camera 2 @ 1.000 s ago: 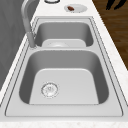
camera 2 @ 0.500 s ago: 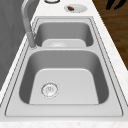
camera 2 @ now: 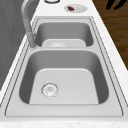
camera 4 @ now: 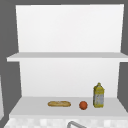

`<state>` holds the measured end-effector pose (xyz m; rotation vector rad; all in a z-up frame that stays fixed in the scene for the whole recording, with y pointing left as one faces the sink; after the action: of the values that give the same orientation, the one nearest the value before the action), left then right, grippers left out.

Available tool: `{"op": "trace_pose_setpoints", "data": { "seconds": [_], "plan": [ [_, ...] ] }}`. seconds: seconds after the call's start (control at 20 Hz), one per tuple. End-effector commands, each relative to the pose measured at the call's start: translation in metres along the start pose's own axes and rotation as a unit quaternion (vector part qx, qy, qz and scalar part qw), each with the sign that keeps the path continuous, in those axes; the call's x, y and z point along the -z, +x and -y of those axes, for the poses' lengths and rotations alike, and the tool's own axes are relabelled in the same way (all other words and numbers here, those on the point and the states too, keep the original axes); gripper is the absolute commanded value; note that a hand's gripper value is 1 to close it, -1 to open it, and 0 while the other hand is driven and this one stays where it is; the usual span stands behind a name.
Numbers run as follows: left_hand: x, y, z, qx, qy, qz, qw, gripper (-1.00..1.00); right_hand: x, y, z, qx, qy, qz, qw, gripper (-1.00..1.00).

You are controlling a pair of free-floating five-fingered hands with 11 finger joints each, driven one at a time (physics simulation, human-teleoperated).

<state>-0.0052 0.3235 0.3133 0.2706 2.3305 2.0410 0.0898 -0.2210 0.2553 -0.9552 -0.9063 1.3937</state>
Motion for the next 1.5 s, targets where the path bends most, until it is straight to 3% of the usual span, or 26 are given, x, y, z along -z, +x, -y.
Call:
{"op": "trace_pose_setpoints", "data": {
  "seconds": [0.0,0.1,0.2,0.25,0.3,0.35,0.65,1.0,1.3,1.45],
  "plan": [
    [0.003,0.006,0.005,-0.029,-0.056,-0.028,0.9976,-1.00,0.000,0.000,0.000,0.000,0.000,0.000,1.0000,0.00],
    [0.010,0.005,0.004,-0.026,-0.064,-0.023,0.9973,-1.00,0.000,0.000,0.000,0.000,0.000,0.000,1.0000,0.00],
    [0.025,0.003,-0.002,-0.013,-0.057,-0.013,0.9982,-1.00,0.000,0.000,0.000,0.000,0.000,0.000,1.0000,0.00],
    [0.026,0.002,-0.001,-0.014,-0.045,-0.024,0.9986,-1.00,0.000,0.000,0.000,0.000,0.000,0.000,1.0000,0.00],
    [0.034,0.001,-0.004,-0.008,-0.041,-0.019,0.9990,-1.00,0.000,0.000,0.000,0.000,0.000,0.000,1.0000,0.00],
    [0.035,0.001,-0.003,-0.007,-0.031,-0.029,0.9991,-1.00,0.000,0.000,0.000,0.000,0.000,0.000,1.0000,0.00],
    [0.062,-0.002,-0.009,-0.004,-0.022,-0.041,0.9989,-1.00,0.000,0.000,0.000,0.000,0.000,0.000,1.0000,0.00],
    [0.071,0.001,-0.006,-0.012,-0.012,-0.070,0.9974,-1.00,0.000,0.000,0.000,0.000,0.000,0.000,1.0000,0.00],
    [0.075,0.005,-0.002,-0.021,-0.022,-0.079,0.9964,-1.00,0.000,0.000,0.000,0.000,0.000,0.000,1.0000,0.00],
    [0.073,0.003,0.002,-0.019,-0.022,-0.098,0.9948,-1.00,0.000,0.000,0.000,0.000,0.000,0.000,1.0000,0.00]
  ]
}}
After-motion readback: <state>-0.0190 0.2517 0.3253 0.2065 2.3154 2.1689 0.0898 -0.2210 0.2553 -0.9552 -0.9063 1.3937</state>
